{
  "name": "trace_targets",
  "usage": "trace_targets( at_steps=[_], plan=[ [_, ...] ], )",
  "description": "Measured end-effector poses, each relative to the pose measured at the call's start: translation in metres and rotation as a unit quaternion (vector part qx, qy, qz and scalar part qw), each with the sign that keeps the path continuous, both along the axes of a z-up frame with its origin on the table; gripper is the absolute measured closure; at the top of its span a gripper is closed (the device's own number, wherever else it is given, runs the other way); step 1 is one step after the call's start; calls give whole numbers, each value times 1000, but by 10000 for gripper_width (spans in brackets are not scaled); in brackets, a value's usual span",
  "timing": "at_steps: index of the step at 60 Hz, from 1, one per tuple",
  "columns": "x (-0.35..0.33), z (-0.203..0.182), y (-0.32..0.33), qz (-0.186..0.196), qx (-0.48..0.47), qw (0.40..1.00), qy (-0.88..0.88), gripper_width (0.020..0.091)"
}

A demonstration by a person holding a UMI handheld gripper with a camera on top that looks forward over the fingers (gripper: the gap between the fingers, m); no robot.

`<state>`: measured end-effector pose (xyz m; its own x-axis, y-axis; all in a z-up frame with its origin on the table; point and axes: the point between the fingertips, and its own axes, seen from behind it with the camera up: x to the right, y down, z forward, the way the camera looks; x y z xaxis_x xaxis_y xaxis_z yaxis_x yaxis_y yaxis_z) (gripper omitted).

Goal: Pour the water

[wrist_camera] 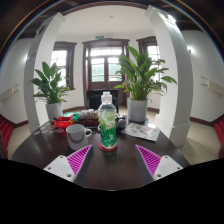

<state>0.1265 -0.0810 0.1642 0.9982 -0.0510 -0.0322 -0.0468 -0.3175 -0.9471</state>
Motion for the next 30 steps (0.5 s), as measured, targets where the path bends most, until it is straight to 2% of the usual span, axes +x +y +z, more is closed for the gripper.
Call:
trace_targets(
  at_steps=[17, 30],
  plan=[
    [16, 12, -59, -47, -15, 999, 3, 246],
    [5, 34, -71, -30, 5, 1000, 1, 246]
  ],
)
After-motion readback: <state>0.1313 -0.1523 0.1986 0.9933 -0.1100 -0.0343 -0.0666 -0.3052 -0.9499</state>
